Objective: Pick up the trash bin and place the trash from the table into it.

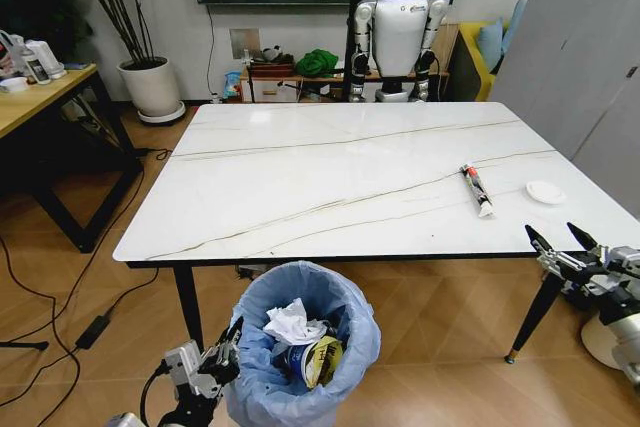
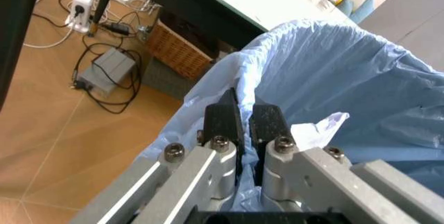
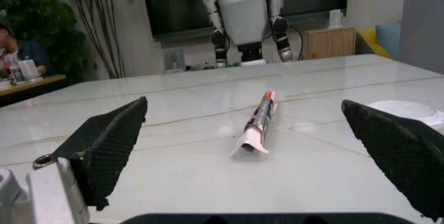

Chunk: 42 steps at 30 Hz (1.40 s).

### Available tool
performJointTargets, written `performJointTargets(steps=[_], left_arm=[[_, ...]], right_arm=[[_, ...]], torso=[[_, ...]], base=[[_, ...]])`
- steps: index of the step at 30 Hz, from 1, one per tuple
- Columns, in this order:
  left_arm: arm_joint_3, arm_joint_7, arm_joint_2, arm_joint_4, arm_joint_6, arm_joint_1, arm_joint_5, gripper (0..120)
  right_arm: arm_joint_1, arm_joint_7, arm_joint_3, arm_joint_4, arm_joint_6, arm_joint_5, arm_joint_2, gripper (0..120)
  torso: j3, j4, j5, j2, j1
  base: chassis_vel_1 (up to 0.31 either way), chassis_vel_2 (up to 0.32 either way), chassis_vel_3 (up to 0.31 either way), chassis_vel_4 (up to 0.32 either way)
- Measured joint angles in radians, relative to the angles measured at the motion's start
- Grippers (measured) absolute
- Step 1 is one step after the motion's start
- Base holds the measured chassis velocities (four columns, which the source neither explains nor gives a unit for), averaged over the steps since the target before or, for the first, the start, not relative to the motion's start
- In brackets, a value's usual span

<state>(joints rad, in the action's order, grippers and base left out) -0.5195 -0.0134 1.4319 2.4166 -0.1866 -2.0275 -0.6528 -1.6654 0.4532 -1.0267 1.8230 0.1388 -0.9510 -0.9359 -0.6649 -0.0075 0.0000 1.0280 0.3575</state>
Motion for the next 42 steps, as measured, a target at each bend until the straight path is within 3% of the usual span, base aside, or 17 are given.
performJointTargets(steps=[42], left_arm=[[0.002,-0.001,0.002,0.000,-0.002,-0.002,0.001,0]], right_arm=[[0.003,0.000,0.005,-0.009,-0.005,-0.006,0.006,100]], torso=[[0.000,0.0000,0.0000,0.000,0.000]], base=[[-0.001,-0.001,0.001,0.001]])
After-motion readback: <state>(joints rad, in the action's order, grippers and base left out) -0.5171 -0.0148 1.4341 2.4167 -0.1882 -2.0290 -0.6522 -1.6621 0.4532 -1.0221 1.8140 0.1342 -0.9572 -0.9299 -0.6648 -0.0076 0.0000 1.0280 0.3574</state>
